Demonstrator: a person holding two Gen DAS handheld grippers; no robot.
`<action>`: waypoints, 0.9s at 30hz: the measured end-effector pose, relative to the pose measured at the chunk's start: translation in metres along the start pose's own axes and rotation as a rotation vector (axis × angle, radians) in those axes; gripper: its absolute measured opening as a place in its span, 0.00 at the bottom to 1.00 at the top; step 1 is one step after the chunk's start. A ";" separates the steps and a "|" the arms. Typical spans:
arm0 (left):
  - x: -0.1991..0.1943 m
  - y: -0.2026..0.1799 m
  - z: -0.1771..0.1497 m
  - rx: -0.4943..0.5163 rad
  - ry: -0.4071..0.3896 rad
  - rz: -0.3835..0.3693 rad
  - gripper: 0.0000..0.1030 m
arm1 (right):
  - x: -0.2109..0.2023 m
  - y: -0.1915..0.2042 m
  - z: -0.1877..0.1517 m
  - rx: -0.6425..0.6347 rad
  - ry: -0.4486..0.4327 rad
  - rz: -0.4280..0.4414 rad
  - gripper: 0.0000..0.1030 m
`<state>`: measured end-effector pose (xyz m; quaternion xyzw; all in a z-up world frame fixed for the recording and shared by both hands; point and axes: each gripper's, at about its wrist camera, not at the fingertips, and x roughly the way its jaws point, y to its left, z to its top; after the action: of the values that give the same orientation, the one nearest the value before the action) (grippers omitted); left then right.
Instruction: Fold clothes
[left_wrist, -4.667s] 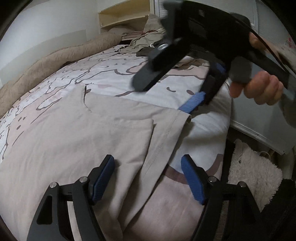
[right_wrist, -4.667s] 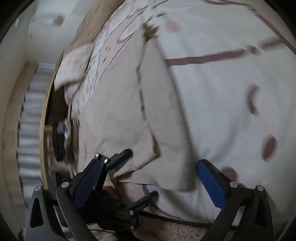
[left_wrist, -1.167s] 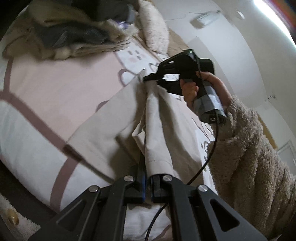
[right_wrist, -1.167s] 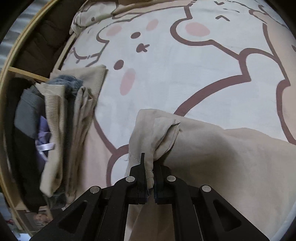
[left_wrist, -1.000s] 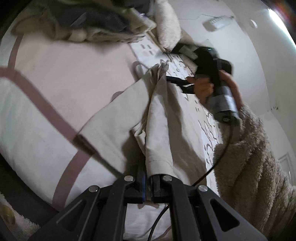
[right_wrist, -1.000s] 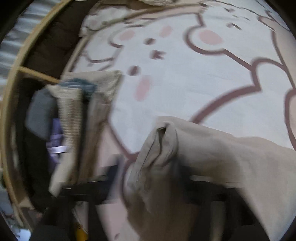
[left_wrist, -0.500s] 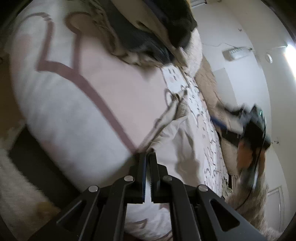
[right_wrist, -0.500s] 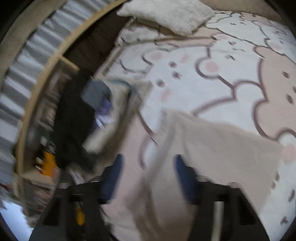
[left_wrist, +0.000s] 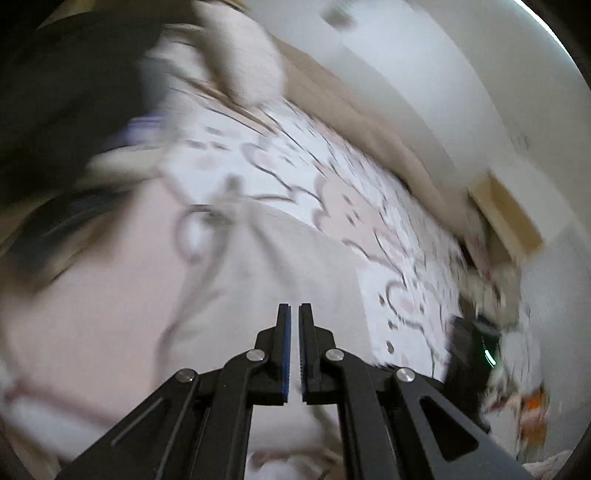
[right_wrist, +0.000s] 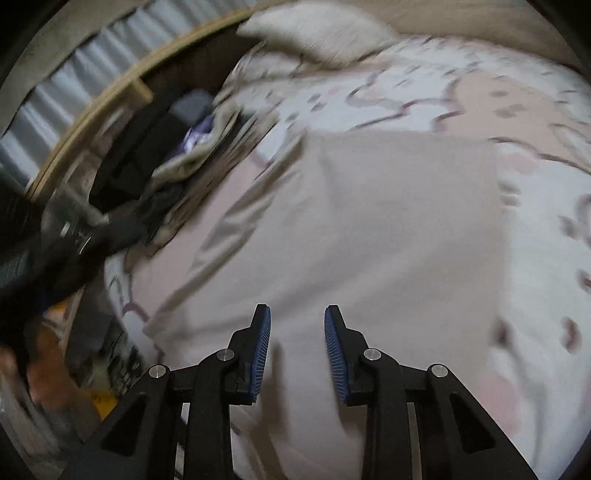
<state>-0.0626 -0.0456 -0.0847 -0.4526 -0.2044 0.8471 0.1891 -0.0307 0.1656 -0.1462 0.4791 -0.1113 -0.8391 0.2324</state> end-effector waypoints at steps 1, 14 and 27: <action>0.018 -0.009 0.011 0.034 0.035 0.003 0.09 | -0.008 -0.004 -0.004 0.004 -0.031 -0.016 0.30; 0.095 0.062 0.085 0.136 0.089 0.395 0.18 | -0.003 -0.032 -0.052 -0.030 0.055 -0.091 0.30; 0.148 -0.020 0.104 0.474 0.217 0.343 0.50 | 0.023 -0.064 0.130 -0.189 0.030 -0.230 0.30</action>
<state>-0.2241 0.0275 -0.1241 -0.5115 0.0996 0.8376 0.1642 -0.1698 0.2049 -0.1222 0.4773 0.0273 -0.8595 0.1806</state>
